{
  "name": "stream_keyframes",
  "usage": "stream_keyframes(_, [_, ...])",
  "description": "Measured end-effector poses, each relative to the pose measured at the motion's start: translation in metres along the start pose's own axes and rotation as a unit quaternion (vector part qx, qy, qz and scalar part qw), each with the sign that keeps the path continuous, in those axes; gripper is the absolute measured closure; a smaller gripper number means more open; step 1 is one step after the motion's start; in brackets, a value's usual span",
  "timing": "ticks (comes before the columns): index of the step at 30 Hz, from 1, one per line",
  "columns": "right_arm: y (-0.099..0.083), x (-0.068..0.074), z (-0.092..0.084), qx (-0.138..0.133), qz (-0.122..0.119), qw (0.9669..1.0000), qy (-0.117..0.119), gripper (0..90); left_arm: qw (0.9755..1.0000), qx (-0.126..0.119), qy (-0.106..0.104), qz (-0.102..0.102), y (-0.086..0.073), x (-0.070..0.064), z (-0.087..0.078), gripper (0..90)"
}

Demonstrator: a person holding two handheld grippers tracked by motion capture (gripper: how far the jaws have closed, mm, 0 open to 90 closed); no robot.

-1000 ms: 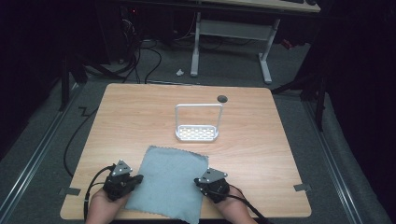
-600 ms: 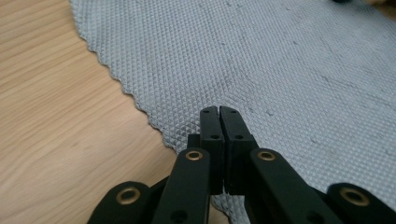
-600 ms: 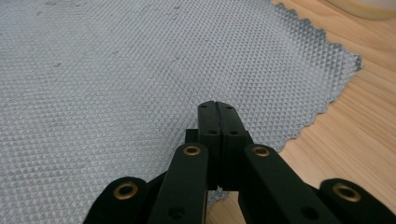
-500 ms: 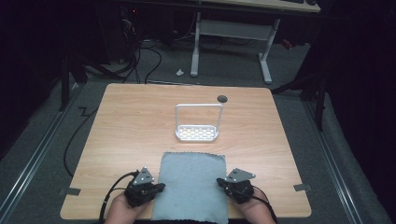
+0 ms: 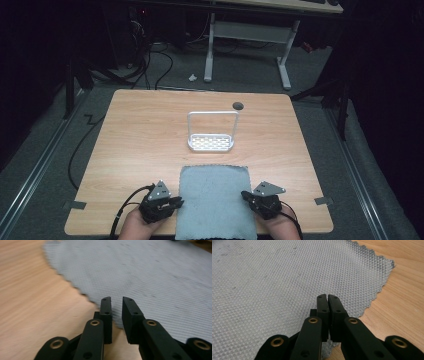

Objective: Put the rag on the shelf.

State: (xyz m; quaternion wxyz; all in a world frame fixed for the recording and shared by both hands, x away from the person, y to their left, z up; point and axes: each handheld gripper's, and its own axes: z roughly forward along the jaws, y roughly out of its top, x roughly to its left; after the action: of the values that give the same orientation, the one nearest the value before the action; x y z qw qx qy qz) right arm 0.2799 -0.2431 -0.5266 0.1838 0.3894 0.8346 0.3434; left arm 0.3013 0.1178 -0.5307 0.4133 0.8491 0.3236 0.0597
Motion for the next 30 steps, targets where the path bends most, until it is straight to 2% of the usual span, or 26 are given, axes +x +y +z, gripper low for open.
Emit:
stream_keyframes(2, [0.0,-0.001,0.0,0.0,-0.003,1.0,0.002,88.9,0.9995,-0.008,0.024,-0.017,0.002,0.008,0.0,74.1])
stream_keyframes(5, [0.0,-0.002,0.0,-0.001,-0.004,1.0,0.007,88.9,0.9974,-0.022,0.045,-0.053,0.01,0.02,0.003,69.1])
stream_keyframes(8, [0.0,-0.002,0.0,-0.001,-0.004,0.9999,0.01,88.8,0.9954,-0.022,0.079,-0.05,0.024,0.028,0.014,67.3])
stream_keyframes(10, [0.0,-0.003,0.0,-0.001,-0.007,0.9999,0.011,88.7,0.9941,-0.024,0.092,-0.053,0.033,0.032,0.022,65.8])
stream_keyframes(14, [0.0,-0.004,0.0,-0.002,-0.009,0.9999,0.014,88.4,0.993,-0.01,0.101,-0.061,0.048,0.042,0.041,60.5])
stream_keyframes(15, [0.0,-0.004,0.0,-0.003,-0.009,0.9999,0.014,88.3,0.9926,-0.014,0.099,-0.069,0.05,0.044,0.044,60.5])
stream_keyframes(17, [0.0,-0.003,0.0,-0.003,-0.01,0.9999,0.013,88.3,0.9913,-0.015,0.101,-0.083,0.052,0.046,0.046,63.5])
stream_keyframes(20, [0.0,-0.003,0.0,-0.002,-0.008,0.9999,0.014,88.3,0.9918,-0.019,0.101,-0.075,0.051,0.046,0.047,70.9])
stream_keyframes(25, [0.001,-0.001,0.002,-0.005,-0.004,0.9998,0.021,88.3,0.9927,-0.014,0.104,-0.06,0.048,0.047,0.044,88.4])
stream_keyframes(30, [0.004,0.009,0.005,-0.005,-0.015,0.9992,0.036,88.3,0.9921,-0.01,0.113,-0.055,0.041,0.051,0.034,89.8])
